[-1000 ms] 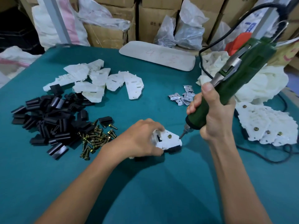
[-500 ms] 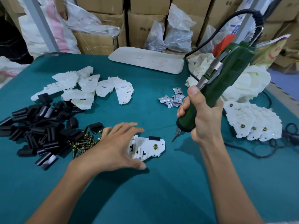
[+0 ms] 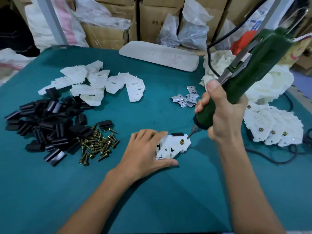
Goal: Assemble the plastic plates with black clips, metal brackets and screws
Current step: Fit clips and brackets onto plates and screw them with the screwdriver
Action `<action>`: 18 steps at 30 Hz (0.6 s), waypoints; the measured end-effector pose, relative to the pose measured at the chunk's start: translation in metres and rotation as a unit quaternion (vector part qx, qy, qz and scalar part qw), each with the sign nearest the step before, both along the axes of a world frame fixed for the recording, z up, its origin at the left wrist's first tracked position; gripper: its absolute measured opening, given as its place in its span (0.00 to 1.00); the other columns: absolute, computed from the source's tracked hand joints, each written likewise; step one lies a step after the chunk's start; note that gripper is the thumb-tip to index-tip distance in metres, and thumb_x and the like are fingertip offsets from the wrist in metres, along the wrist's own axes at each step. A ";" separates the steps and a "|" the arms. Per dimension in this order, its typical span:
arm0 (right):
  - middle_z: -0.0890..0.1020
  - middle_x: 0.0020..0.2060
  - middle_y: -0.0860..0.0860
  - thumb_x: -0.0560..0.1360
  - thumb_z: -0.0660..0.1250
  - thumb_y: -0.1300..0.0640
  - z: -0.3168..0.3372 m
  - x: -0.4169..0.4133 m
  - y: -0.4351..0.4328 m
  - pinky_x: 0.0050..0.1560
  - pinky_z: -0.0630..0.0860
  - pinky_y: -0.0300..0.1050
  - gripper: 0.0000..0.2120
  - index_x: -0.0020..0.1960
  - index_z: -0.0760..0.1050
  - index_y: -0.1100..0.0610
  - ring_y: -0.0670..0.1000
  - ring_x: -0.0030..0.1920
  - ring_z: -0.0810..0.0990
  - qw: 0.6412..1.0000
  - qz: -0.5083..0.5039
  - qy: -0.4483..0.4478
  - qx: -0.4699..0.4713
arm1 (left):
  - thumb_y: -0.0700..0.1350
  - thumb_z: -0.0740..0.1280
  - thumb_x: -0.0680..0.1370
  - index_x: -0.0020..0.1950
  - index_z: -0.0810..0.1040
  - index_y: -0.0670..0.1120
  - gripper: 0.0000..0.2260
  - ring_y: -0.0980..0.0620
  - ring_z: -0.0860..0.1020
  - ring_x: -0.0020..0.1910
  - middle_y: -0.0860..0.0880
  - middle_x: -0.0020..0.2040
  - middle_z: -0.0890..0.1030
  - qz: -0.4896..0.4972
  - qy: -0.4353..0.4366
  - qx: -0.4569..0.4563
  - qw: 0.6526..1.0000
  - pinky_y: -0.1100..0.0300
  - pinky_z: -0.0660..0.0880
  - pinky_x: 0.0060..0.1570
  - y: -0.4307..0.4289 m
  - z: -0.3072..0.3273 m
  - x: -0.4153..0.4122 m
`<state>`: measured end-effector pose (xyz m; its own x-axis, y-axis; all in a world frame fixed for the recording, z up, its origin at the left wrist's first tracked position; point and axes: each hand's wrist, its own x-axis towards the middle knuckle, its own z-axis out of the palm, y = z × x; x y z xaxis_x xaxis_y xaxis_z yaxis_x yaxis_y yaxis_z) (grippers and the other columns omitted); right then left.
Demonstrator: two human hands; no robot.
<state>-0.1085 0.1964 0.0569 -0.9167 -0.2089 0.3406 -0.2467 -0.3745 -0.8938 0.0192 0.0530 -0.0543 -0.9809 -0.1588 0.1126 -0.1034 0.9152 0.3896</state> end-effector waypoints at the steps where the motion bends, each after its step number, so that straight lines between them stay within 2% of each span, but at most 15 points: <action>1: 0.75 0.25 0.52 0.69 0.77 0.49 -0.001 0.000 0.000 0.30 0.73 0.46 0.12 0.35 0.77 0.52 0.54 0.23 0.72 1.000 0.000 -0.001 -0.001 | 0.81 0.56 0.66 0.77 0.64 0.58 0.45 0.57 0.64 0.64 0.58 0.61 0.71 0.000 0.005 0.001 1.000 0.63 0.55 0.63 0.000 -0.001 0.000; 12: 0.74 0.24 0.52 0.70 0.77 0.50 -0.016 0.003 -0.011 0.30 0.73 0.47 0.12 0.34 0.76 0.52 0.54 0.23 0.71 1.000 0.012 -0.008 0.009 | 0.81 0.55 0.67 0.76 0.66 0.57 0.44 0.56 0.65 0.63 0.57 0.61 0.73 -0.001 0.027 0.004 1.000 0.60 0.57 0.63 0.000 -0.006 0.001; 18: 0.74 0.24 0.51 0.71 0.72 0.54 -0.018 0.002 -0.012 0.30 0.72 0.47 0.11 0.33 0.74 0.54 0.54 0.22 0.71 0.999 0.005 0.010 0.032 | 0.81 0.55 0.67 0.76 0.66 0.57 0.44 0.55 0.65 0.62 0.56 0.61 0.73 0.001 0.030 0.005 1.000 0.60 0.57 0.63 0.000 -0.007 0.000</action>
